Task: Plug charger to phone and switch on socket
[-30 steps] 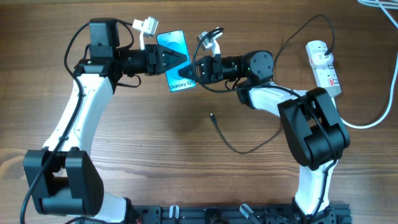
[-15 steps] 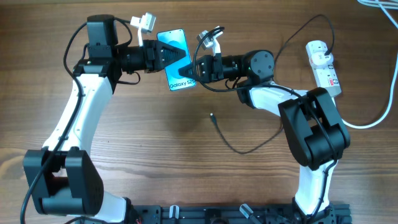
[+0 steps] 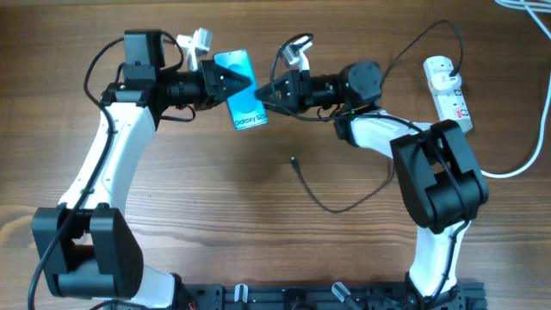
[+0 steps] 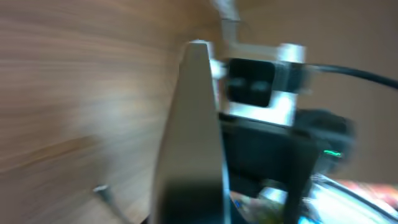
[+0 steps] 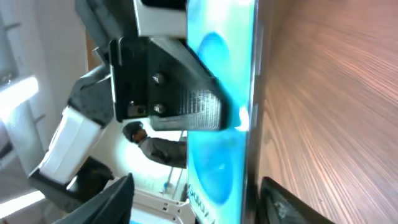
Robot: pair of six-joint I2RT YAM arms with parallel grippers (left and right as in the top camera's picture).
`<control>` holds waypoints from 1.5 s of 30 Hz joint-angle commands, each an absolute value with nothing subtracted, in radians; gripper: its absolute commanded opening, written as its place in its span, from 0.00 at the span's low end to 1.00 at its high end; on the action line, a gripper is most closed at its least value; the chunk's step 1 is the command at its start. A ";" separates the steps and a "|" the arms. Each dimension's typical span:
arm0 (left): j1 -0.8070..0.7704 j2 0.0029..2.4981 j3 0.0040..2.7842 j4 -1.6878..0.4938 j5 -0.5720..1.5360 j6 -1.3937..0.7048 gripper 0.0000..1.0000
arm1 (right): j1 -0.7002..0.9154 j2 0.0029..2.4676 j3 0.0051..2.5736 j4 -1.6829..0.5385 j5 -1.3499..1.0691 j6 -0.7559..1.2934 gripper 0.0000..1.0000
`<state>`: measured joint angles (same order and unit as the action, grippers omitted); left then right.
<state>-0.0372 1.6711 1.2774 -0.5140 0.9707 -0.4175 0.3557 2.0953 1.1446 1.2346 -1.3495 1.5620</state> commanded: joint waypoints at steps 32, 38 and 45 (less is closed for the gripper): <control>-0.352 1.930 1.249 -0.842 0.062 -0.488 0.11 | 0.318 2.119 1.137 0.051 -0.808 0.497 0.66; -0.352 1.930 1.249 -0.842 0.062 -0.488 0.13 | 0.318 2.119 1.137 0.051 -0.808 0.497 0.66; -0.352 1.930 1.249 -0.842 0.097 -0.487 0.04 | 0.318 2.119 1.137 0.051 -0.805 0.498 0.66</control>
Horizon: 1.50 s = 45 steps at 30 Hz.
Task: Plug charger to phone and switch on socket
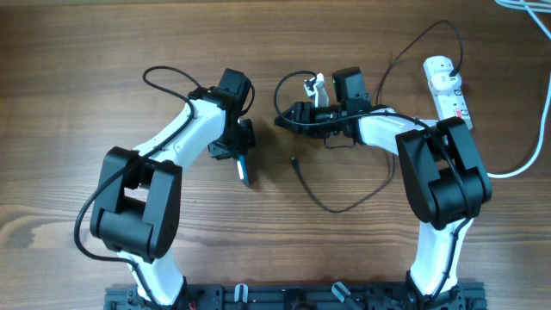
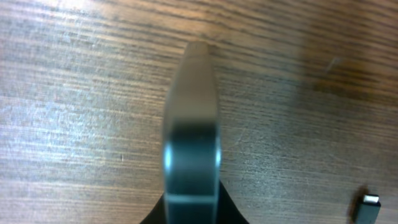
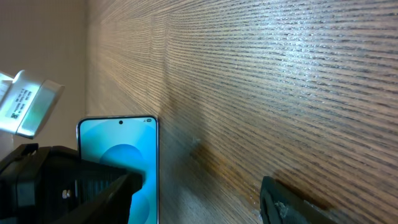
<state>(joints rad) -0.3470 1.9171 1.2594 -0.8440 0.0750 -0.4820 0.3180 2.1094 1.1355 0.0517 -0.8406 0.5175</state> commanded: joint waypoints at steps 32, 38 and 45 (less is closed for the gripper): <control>-0.058 1.913 1.250 -0.598 0.849 -0.411 0.04 | 0.609 1.940 1.234 -0.773 -0.048 0.054 0.31; -0.058 1.913 1.250 -0.598 0.849 -0.411 0.04 | 0.608 1.940 1.143 -0.710 0.082 0.112 0.20; -0.057 1.913 1.250 -0.598 0.848 -0.411 0.04 | 0.583 1.940 1.137 -0.683 -0.017 0.111 0.07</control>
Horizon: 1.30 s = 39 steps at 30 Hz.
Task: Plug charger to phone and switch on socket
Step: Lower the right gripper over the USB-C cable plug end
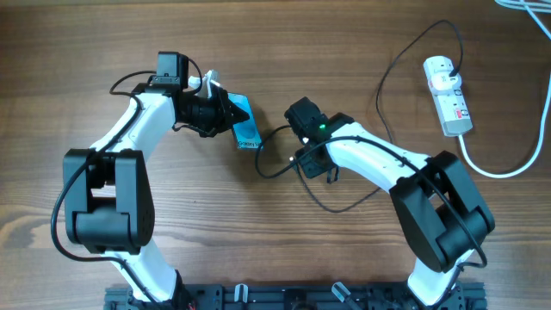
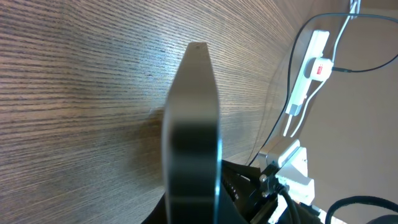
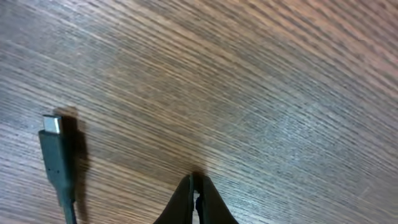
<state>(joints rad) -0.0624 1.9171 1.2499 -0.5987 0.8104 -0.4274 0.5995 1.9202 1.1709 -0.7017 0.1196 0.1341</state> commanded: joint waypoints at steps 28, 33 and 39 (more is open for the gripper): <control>-0.057 1.913 1.250 -0.616 0.848 -0.403 0.04 | 0.543 1.940 1.199 -0.687 -0.264 -0.058 0.30; -0.057 1.913 1.250 -0.616 0.848 -0.404 0.04 | 0.553 1.940 1.191 -0.698 -0.275 -0.078 0.31; -0.058 1.913 1.250 -0.616 0.848 -0.404 0.04 | 0.553 1.940 1.169 -0.702 -0.270 -0.062 0.27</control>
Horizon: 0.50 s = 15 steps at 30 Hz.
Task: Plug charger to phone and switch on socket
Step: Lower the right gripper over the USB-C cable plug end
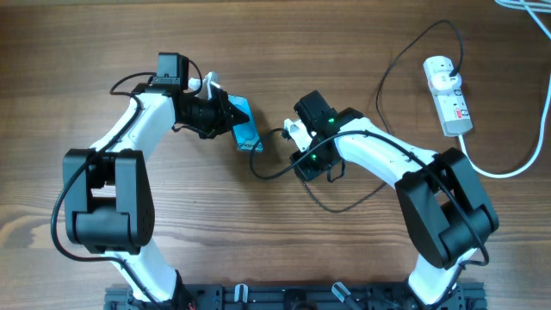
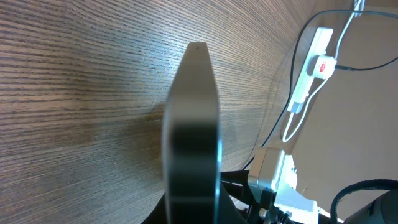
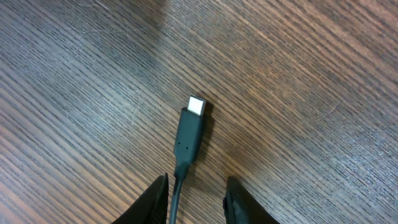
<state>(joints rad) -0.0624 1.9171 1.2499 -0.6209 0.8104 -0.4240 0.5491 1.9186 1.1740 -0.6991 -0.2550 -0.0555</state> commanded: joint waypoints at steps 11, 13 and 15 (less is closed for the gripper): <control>-0.058 1.913 1.250 -0.616 0.848 -0.403 0.04 | 0.553 1.940 1.169 -0.723 -0.323 -0.078 0.34; -0.058 1.913 1.250 -0.616 0.848 -0.403 0.04 | 0.553 1.940 1.169 -0.723 -0.323 -0.079 0.35; -0.058 1.913 1.250 -0.616 0.848 -0.403 0.04 | 0.553 1.940 1.169 -0.723 -0.323 -0.078 0.34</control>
